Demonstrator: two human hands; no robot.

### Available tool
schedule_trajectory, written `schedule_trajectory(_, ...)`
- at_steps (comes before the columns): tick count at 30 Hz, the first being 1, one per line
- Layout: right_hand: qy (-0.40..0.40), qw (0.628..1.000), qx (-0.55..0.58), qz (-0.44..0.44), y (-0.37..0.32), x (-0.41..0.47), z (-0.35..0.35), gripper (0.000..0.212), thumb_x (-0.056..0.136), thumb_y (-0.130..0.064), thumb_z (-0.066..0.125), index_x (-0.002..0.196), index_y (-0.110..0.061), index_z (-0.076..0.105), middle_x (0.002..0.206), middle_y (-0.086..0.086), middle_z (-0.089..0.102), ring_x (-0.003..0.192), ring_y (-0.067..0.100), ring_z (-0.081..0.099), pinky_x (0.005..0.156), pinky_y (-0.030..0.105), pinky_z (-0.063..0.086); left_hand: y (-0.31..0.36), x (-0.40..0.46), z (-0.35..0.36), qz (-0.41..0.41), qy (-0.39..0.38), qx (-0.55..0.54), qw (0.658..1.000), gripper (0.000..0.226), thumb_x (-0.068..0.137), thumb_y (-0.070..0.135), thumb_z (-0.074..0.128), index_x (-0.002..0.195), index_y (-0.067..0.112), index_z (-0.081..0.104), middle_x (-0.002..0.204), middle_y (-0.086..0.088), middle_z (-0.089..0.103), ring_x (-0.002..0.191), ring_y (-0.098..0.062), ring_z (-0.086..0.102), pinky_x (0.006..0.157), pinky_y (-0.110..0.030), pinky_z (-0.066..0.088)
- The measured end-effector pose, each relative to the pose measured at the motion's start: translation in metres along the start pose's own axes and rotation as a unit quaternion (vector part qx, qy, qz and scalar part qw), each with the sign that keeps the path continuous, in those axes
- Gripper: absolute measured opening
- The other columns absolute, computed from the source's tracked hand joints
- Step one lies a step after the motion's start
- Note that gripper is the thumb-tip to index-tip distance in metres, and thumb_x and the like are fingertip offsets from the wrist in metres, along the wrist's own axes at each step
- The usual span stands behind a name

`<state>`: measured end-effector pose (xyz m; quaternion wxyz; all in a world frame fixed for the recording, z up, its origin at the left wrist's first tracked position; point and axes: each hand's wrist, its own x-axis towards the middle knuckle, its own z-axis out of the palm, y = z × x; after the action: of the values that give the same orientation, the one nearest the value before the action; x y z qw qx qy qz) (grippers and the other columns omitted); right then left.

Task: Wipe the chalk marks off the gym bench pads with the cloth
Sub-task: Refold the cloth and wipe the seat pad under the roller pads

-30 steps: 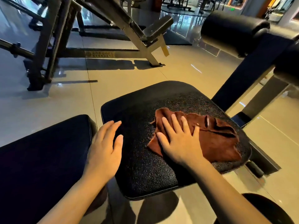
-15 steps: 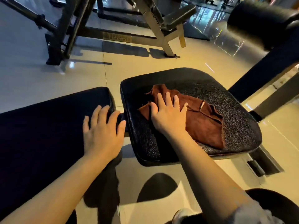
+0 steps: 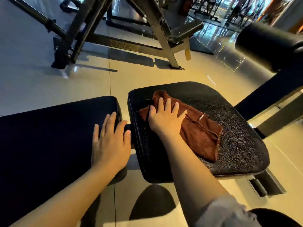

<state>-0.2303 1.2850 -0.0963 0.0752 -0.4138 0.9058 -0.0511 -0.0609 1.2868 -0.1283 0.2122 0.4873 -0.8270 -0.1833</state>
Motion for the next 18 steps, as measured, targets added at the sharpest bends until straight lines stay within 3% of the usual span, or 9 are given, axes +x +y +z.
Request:
schedule_trajectory(4, 0.013, 0.997, -0.034, -0.073, 0.004, -0.059, 0.011, 0.063, 0.1, -0.055, 0.009, 0.156, -0.028, 0.008, 0.164, 0.0, 0.001, 0.15, 0.025, -0.004, 0.118, 0.056, -0.004, 0.002, 0.0, 0.0, 0.012, -0.004, 0.011, 1.0, 0.05, 0.101, 0.039, 0.02, 0.148, 0.027, 0.03, 0.162, 0.0, 0.0, 0.148, -0.013, -0.009, 0.117, -0.037, -0.011)
schedule_trajectory(8, 0.073, 0.992, -0.056, -0.085, 0.003, -0.118, 0.024, 0.066, 0.092, -0.055, 0.022, 0.144, -0.021, 0.047, 0.149, 0.01, 0.044, 0.138, 0.033, 0.04, 0.107, 0.061, 0.029, 0.0, -0.001, 0.009, 0.042, 0.032, -0.013, 0.999, 0.059, 0.097, 0.045, 0.011, 0.147, 0.025, 0.034, 0.162, -0.003, 0.007, 0.147, -0.013, -0.007, 0.118, -0.039, -0.005)
schedule_trajectory(9, 0.075, 0.993, -0.056, -0.078, 0.002, -0.117, 0.025, 0.066, 0.092, -0.055, 0.022, 0.144, -0.022, 0.046, 0.15, 0.009, 0.043, 0.139, 0.033, 0.038, 0.108, 0.061, 0.029, -0.002, -0.001, 0.01, 0.05, 0.035, -0.017, 0.998, 0.062, 0.095, 0.047, 0.009, 0.146, 0.024, 0.036, 0.161, -0.003, 0.011, 0.147, -0.012, -0.006, 0.118, -0.039, -0.004)
schedule_trajectory(11, 0.038, 0.996, -0.041, -0.076, -0.001, -0.099, 0.021, 0.069, 0.093, -0.059, 0.009, 0.154, -0.029, 0.02, 0.162, 0.004, 0.015, 0.15, 0.029, 0.01, 0.115, 0.06, 0.006, -0.004, 0.0, 0.013, 0.063, 0.03, -0.012, 0.997, 0.063, 0.095, 0.049, 0.01, 0.145, 0.023, 0.037, 0.161, -0.003, 0.014, 0.147, -0.012, -0.004, 0.118, -0.039, -0.003)
schedule_trajectory(13, 0.016, 0.997, -0.025, -0.073, 0.003, -0.064, 0.016, 0.065, 0.097, -0.061, 0.009, 0.155, -0.033, 0.003, 0.164, -0.001, -0.005, 0.15, 0.023, -0.01, 0.116, 0.055, -0.01, -0.004, 0.0, 0.013, 0.072, 0.026, 0.0, 0.997, 0.061, 0.095, 0.049, 0.012, 0.144, 0.023, 0.04, 0.16, -0.003, 0.017, 0.148, -0.014, 0.0, 0.118, -0.041, 0.0)
schedule_trajectory(18, -0.007, 1.0, 0.019, 0.001, 0.026, 0.039, -0.01, 0.066, 0.099, -0.06, 0.017, 0.156, -0.029, 0.011, 0.164, -0.002, -0.001, 0.15, 0.023, -0.005, 0.118, 0.053, -0.006, -0.004, 0.002, 0.011, 0.058, 0.037, -0.011, 0.998, 0.063, 0.093, 0.051, 0.015, 0.142, 0.023, 0.044, 0.159, -0.004, 0.021, 0.146, -0.012, 0.001, 0.117, -0.04, 0.001)
